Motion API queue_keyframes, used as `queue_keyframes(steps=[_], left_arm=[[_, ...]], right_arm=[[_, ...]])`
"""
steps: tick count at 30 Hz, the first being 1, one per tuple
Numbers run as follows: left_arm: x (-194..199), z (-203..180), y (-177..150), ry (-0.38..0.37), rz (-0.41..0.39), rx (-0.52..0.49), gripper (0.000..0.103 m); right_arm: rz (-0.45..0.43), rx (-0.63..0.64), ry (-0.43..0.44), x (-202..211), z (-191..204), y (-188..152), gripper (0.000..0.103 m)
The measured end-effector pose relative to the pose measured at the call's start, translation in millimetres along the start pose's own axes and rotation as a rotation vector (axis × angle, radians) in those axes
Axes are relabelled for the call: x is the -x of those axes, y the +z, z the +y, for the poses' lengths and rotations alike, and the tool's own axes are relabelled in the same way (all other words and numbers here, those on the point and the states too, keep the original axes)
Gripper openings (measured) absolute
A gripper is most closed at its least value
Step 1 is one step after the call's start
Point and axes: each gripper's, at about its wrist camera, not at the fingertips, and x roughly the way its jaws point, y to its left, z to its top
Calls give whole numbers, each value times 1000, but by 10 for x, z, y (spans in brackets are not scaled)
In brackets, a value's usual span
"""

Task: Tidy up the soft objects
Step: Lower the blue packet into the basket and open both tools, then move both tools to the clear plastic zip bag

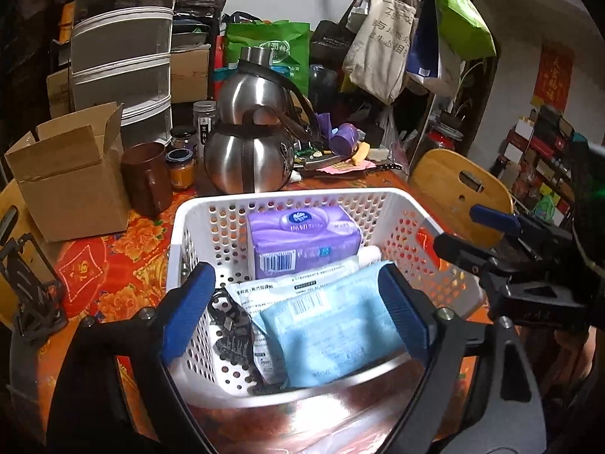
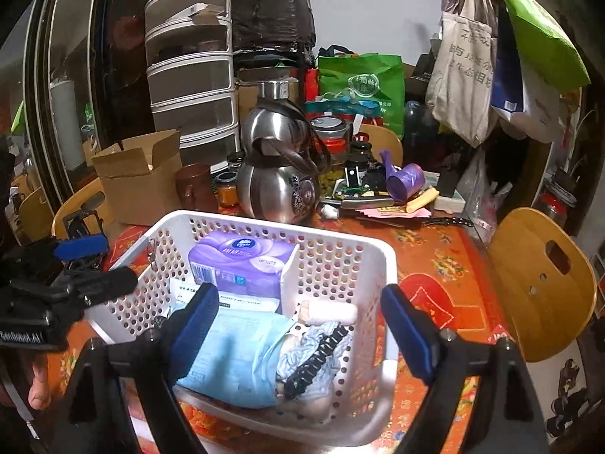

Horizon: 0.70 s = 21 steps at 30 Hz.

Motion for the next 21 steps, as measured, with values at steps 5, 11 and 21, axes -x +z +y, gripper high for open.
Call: queue_keyframes(steps=[5, 11, 21], left_arm=[[84, 5, -138, 6, 0, -8, 87], [349, 214, -454, 72, 11, 26, 87], [688, 959, -1669, 105, 94, 260, 86]], right_arm=[[-1, -27, 7, 38, -20, -63, 87], [16, -54, -12, 228, -14, -357, 87], [203, -221, 82, 183, -81, -1638, 87]])
